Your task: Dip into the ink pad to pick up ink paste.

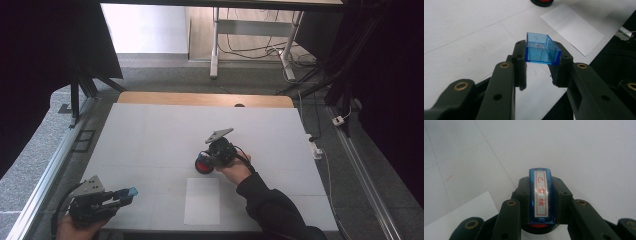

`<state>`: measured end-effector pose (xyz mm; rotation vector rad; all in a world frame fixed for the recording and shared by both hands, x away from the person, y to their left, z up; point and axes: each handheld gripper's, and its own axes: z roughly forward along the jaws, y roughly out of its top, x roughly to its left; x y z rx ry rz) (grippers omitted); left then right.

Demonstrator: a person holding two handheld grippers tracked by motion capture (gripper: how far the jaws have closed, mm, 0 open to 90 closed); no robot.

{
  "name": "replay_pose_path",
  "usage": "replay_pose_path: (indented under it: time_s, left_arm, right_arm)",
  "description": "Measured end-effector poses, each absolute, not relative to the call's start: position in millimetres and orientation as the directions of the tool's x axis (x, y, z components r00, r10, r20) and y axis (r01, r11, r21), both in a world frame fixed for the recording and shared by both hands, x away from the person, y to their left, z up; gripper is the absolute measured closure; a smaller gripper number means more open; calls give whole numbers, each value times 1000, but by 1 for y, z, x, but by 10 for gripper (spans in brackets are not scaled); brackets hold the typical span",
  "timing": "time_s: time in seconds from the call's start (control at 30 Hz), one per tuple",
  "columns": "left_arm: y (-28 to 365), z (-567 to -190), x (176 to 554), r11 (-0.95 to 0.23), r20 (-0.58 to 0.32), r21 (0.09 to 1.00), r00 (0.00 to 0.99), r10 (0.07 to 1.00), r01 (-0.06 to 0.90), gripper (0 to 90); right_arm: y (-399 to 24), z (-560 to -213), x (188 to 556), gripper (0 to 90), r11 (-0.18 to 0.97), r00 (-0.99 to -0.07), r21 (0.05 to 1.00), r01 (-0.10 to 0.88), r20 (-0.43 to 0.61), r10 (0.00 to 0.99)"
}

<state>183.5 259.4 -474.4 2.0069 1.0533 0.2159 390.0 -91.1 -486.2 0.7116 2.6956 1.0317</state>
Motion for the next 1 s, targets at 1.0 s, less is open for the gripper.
replay_pose_path:
  time_s: [1.0]
  left_arm:
    - [259, -474, 183, -297, -214, 742, 633, 744, 601, 678]
  right_arm:
    - [-74, -485, 372, 717, 745, -873, 618, 252, -187, 451]
